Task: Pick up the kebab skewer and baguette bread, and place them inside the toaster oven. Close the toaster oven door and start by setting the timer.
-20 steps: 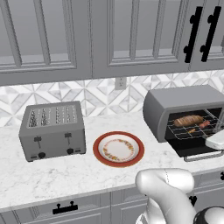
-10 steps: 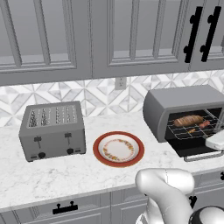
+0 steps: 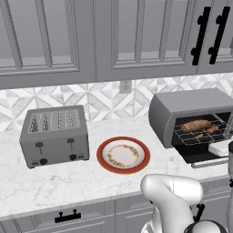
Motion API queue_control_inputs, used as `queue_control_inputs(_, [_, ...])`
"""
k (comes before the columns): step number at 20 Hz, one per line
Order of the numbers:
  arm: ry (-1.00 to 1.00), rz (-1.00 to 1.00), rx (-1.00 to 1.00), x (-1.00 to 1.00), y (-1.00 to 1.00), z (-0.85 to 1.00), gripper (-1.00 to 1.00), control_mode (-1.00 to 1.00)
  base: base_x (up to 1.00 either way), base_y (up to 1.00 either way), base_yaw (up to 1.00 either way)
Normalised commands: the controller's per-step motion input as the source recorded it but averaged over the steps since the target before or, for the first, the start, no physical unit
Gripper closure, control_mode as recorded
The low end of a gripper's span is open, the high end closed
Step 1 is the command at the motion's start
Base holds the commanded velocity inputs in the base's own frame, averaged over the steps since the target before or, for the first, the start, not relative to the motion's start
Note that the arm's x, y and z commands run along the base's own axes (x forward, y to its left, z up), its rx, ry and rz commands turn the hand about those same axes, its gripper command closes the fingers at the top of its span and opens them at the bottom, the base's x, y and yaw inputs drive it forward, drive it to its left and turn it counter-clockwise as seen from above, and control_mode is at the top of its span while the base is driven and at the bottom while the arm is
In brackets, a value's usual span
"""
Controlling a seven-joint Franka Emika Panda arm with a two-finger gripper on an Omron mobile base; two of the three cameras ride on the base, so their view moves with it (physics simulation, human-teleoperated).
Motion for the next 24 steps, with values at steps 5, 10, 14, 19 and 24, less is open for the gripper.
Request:
queue_control_inputs(5, [0.00,-0.01,0.00,0.00,-0.02,-0.26,-1.00,-1.00,0.00,0.00,0.00])
queue_control_inputs(10, [-0.03,0.00,0.00,0.15,-0.05,-0.13,-1.00,-1.00,0.00,0.00,0.00])
queue_control_inputs(14, [0.00,0.00,0.00,0.24,-0.06,0.00,-1.00,-1.00,0.00,0.00,0.00])
queue_control_inputs(19, [0.00,0.00,0.00,0.07,-0.04,-0.02,-1.00,-1.00,0.00,0.00,0.00])
queue_control_inputs(24, [0.00,0.00,0.00,0.00,-0.08,-0.02,-1.00,-1.00,0.00,0.00,0.00])
